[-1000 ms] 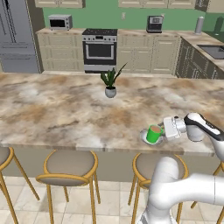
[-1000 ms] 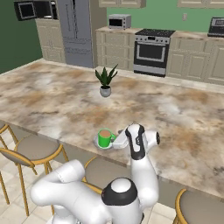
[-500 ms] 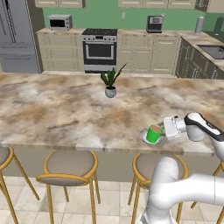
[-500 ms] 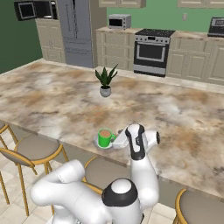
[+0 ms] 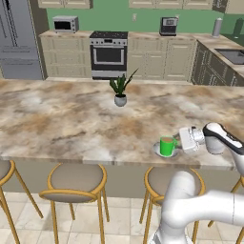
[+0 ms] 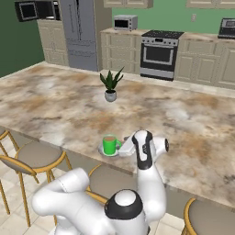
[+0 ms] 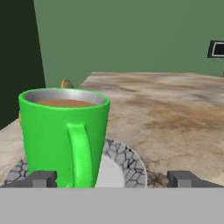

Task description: Pick the cup of tea, navigate to the dining table, and place it on the saucer.

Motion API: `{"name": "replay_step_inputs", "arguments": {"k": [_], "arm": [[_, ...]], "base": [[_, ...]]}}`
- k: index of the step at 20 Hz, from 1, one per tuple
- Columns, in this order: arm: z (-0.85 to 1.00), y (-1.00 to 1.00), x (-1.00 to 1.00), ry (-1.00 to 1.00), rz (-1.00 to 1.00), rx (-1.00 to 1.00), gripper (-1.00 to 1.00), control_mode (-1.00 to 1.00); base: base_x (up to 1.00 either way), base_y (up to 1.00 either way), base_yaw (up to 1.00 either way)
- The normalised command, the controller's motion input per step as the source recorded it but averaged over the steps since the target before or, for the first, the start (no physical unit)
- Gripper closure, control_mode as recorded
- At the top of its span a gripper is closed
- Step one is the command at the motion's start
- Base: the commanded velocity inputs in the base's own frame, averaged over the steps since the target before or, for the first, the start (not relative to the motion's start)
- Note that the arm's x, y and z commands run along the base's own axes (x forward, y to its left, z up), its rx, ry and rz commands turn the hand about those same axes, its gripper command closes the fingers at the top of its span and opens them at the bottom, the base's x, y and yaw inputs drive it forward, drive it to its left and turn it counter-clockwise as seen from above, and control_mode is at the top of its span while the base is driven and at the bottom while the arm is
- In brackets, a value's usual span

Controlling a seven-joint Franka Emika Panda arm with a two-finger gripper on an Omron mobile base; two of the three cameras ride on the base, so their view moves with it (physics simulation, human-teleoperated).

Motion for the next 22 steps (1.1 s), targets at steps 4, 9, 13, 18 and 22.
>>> {"name": "replay_step_inputs", "arguments": {"k": [4,9,13,18,22], "arm": [[0.14,0.0,-0.17,0.0,0.0,0.0,-1.0,-1.0],[0.25,0.0,-0.09,0.0,0.0,0.0,-1.0,-1.0],[0.3,0.0,-0.2,0.0,0.0,0.02,-1.0,-1.0],[0.33,0.0,-0.42,0.0,0.0,0.07,-1.0,-1.0],[0.44,0.0,-0.6,0.0,0.0,0.08,-1.0,-1.0]], "base": [[0.0,0.0,0.0],[0.0,0.0,0.0],[0.0,0.0,0.0],[0.0,0.0,0.0],[0.0,0.0,0.0]]}}
